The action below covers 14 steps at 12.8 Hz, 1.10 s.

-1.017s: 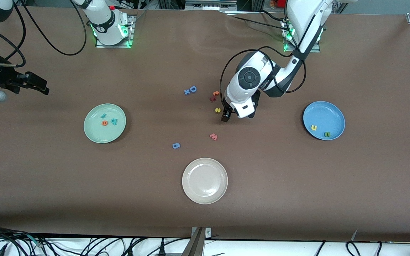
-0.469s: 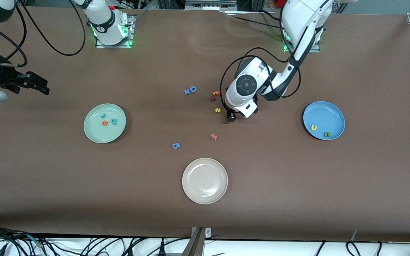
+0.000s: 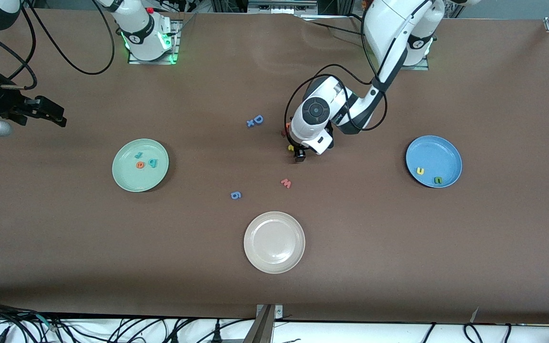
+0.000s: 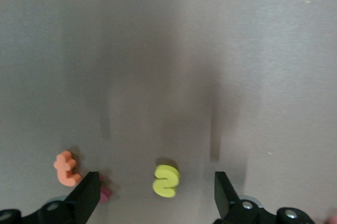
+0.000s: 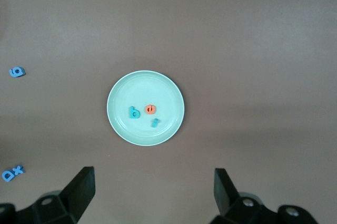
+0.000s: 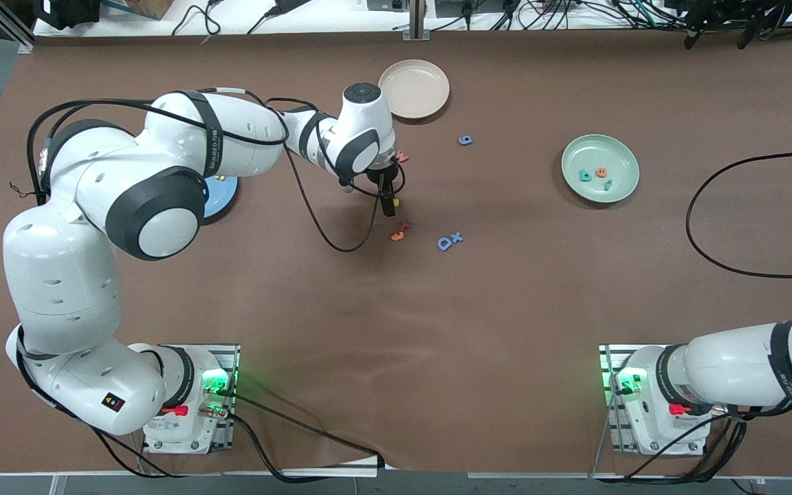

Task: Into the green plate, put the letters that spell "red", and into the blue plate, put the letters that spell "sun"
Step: 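Grasp the yellow z with the left gripper and lift it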

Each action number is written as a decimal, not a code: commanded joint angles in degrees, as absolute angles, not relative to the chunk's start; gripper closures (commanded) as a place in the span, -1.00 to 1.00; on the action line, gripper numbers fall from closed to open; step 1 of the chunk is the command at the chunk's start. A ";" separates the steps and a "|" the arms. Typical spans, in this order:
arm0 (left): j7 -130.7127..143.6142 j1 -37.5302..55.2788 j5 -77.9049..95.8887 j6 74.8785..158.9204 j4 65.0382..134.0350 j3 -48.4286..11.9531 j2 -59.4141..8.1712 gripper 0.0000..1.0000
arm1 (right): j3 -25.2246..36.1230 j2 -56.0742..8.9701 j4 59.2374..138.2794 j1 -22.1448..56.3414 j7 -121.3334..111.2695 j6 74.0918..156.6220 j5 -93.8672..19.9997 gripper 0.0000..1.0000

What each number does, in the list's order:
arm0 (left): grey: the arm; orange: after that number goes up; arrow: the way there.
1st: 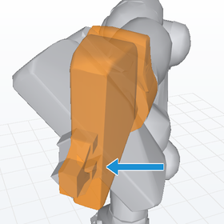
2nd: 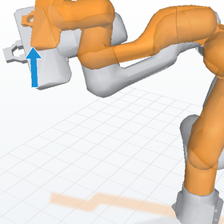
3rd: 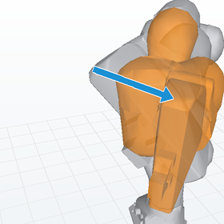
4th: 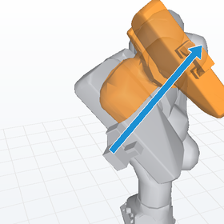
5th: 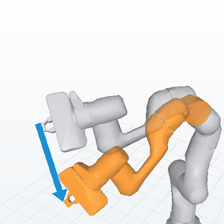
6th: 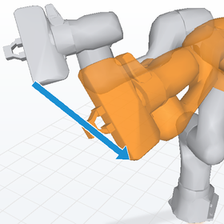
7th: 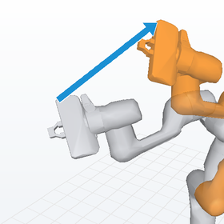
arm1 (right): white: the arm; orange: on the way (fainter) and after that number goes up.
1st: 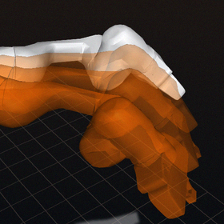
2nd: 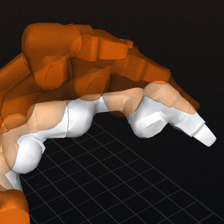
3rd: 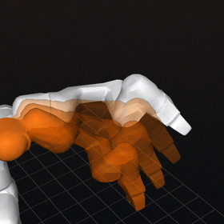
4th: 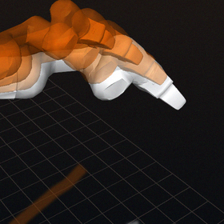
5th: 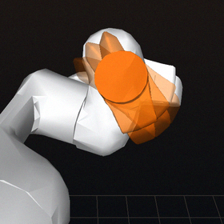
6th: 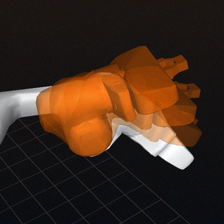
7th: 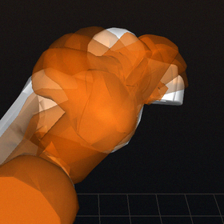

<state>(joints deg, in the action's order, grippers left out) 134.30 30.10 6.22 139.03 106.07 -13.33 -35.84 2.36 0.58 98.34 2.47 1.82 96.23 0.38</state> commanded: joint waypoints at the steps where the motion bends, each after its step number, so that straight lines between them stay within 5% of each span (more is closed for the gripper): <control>1: 134.65 31.38 3.63 138.86 104.24 -12.13 -37.44 -0.78 | 2.29 0.70 97.65 2.64 0.97 95.54 1.14 -1.00; 7: 135.00 31.46 2.37 142.21 104.06 -12.22 -38.85 -0.64 | 2.37 0.62 97.65 2.55 0.70 95.54 1.05 -1.00; 10: 135.00 31.99 2.11 142.21 104.06 -12.22 -39.46 -0.43 | 2.37 0.62 97.65 2.55 0.53 95.54 1.05 -1.00; 14: 134.82 33.13 0.63 142.21 103.97 -12.30 -39.73 0.11 | 2.37 0.62 97.65 2.64 0.61 95.54 1.05 -1.00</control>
<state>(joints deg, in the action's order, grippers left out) 134.23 31.62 2.79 142.15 105.17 -12.85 -38.30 2.36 0.58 98.33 2.47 1.41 96.23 0.38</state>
